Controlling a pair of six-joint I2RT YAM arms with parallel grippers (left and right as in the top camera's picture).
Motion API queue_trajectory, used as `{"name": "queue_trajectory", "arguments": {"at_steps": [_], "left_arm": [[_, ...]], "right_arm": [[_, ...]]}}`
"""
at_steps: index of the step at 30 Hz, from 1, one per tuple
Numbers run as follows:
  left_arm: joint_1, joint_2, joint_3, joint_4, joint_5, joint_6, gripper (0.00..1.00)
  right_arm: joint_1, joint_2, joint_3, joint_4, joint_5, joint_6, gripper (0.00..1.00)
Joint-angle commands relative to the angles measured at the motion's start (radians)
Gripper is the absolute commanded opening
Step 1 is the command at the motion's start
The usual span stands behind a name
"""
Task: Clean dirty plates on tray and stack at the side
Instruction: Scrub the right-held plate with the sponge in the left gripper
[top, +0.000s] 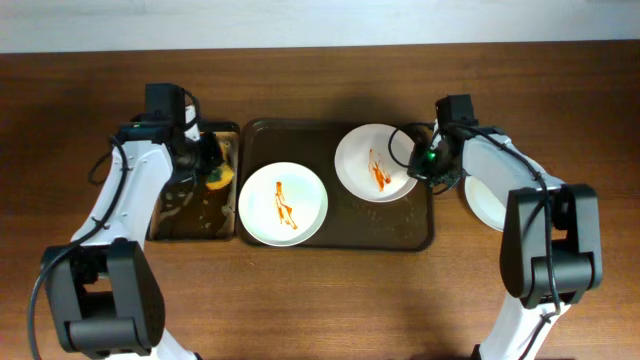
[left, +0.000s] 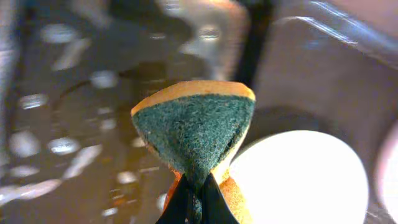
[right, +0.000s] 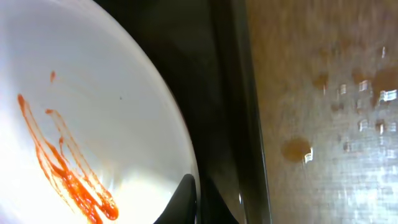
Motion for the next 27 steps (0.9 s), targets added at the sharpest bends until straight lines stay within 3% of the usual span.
{"name": "queue_trajectory", "arguments": {"at_steps": [1,8,15,27], "left_arm": [[-0.090,-0.009,0.012,0.069,0.219,0.022,0.00],[-0.298,0.024,0.012,0.225,0.217,-0.166,0.00],[-0.429,0.131,0.012,0.467,0.365,-0.290,0.00],[-0.516,0.326,0.012,0.741,0.541,-0.469,0.00]], "right_arm": [[0.008,0.006,-0.006,-0.072,-0.003,-0.033,0.04],[0.008,0.006,-0.006,-0.137,-0.073,-0.035,0.04],[0.008,0.006,-0.006,-0.138,-0.072,-0.035,0.04],[0.008,0.006,-0.006,-0.138,-0.072,-0.035,0.04]]}}
